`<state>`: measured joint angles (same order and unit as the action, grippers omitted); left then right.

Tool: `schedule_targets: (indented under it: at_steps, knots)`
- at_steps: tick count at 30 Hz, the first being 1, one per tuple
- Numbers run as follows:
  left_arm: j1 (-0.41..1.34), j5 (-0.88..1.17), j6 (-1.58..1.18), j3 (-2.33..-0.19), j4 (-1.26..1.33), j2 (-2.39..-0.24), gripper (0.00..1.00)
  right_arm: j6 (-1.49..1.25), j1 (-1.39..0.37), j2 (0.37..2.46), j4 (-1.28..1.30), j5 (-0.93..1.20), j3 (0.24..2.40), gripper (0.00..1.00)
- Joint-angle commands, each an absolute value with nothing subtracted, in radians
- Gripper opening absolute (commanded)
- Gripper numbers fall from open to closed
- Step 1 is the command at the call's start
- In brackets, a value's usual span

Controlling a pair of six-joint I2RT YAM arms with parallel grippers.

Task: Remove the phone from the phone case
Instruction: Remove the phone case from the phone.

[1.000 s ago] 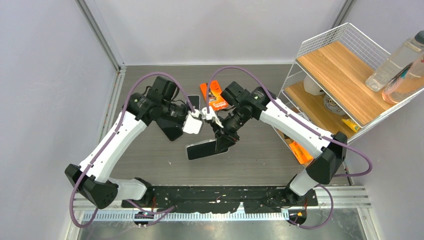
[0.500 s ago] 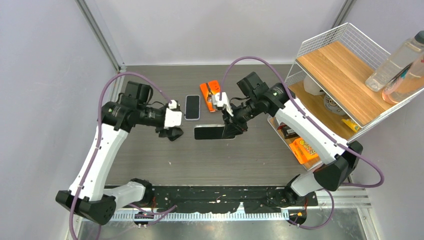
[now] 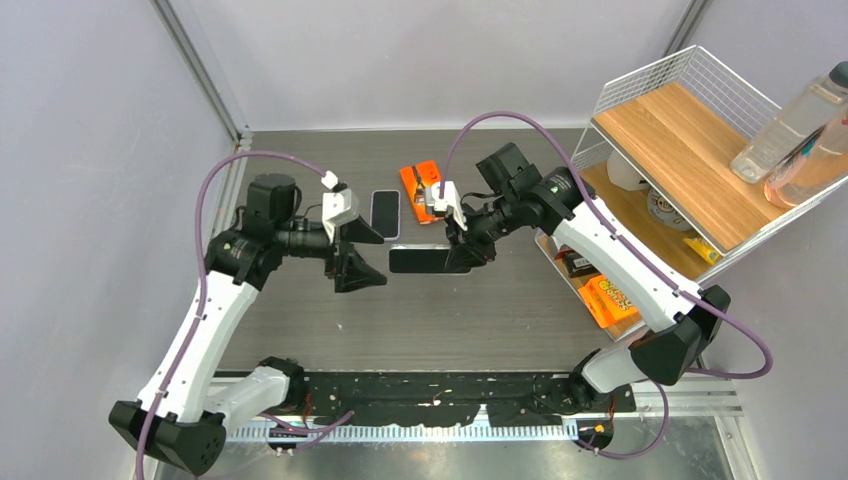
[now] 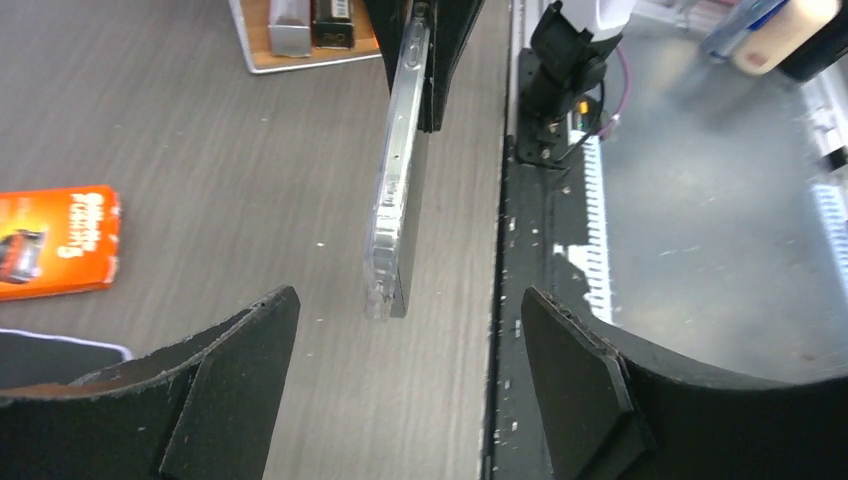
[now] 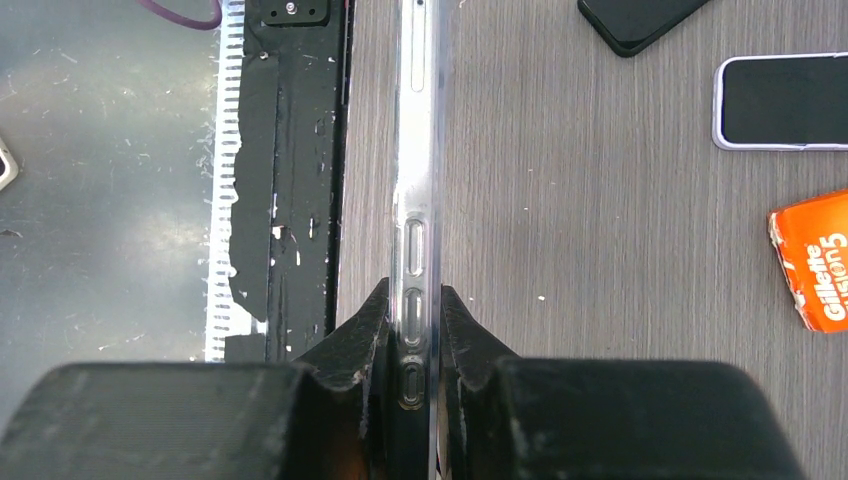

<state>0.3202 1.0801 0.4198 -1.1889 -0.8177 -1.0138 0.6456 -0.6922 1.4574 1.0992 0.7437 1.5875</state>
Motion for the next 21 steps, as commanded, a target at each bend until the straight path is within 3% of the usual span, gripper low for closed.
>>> schedule_targets:
  at_steps: [1,11,21]
  knots:
    - [0.314,1.195,0.017,-1.099,-0.435,-1.013,0.85,0.629,-0.695,1.438,1.043,0.782,1.632,0.05]
    - [0.314,1.196,-0.281,-0.978,-0.116,-1.025,0.71,0.629,-0.695,1.462,1.045,0.799,1.636,0.05]
    - [0.314,1.204,-0.327,-0.933,-0.032,-1.030,0.44,0.629,-0.695,1.466,1.046,0.806,1.634,0.05]
